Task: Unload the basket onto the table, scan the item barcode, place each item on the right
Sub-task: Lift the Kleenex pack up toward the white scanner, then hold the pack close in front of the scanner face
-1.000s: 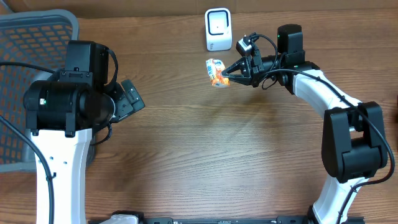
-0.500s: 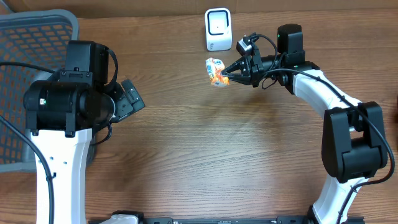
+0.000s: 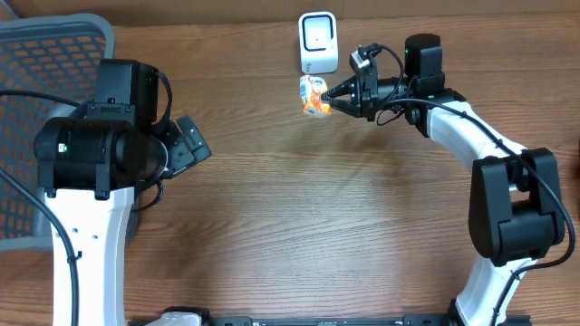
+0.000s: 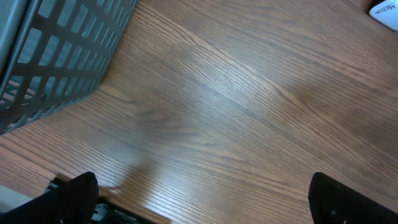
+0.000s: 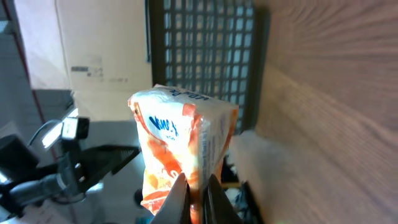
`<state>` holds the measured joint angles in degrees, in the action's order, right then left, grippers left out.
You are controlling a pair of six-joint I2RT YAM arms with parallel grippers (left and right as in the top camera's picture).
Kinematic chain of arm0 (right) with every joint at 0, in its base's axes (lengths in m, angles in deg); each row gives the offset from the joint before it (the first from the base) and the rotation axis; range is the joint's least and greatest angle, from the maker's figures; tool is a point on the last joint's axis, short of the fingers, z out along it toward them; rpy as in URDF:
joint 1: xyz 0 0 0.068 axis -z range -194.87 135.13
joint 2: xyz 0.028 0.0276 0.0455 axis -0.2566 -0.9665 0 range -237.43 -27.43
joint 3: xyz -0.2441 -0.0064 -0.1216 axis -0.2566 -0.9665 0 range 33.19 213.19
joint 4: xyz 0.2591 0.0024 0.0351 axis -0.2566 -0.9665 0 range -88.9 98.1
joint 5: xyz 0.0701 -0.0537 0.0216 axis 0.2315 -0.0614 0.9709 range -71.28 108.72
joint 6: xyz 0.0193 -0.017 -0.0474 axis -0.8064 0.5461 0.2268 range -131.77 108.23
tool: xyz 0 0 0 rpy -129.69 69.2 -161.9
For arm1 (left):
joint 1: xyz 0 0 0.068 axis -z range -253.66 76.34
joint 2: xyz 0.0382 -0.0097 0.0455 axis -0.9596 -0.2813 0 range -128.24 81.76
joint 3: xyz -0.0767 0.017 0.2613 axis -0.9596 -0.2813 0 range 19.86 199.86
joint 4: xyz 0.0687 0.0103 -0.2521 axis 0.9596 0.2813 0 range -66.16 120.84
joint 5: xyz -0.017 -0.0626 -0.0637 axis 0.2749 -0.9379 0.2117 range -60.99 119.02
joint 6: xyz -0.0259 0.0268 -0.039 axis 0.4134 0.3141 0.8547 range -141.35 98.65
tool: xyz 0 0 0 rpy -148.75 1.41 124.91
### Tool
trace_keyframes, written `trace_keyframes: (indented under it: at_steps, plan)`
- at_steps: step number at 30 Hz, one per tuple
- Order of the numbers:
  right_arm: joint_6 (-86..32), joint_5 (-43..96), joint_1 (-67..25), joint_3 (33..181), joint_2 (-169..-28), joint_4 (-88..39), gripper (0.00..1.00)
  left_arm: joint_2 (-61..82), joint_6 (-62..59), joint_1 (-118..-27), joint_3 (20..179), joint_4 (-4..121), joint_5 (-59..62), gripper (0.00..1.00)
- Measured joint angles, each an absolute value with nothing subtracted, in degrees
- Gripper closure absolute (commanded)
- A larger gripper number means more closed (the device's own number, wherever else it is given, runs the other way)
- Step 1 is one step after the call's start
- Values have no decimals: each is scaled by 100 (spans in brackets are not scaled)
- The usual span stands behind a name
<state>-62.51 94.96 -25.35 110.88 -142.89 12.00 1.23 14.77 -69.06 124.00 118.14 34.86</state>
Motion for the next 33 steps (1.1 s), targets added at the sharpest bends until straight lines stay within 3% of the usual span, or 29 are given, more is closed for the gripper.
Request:
trace_keyframes:
  at_steps: [11,16,20,27,33]
  plan:
    - [-5032,7608,-2535,11107,-14289,-736,96,123,1477,-6906,12400,11812,3486,0]
    - [-4120,5859,-2546,11372,-14289,-2655,96,123,1477,-6906,12400,11814,3486,0]
    - [-3578,4673,-2559,11785,-14289,-3499,96,123,1477,-6906,12400,11817,3486,0]
    - [-3126,2660,-2705,12521,-14289,-3945,96,123,1477,-6906,12400,11814,3486,1]
    - [-2792,880,-3101,12714,-14289,-3368,96,123,1477,-6906,12400,11814,3486,0]
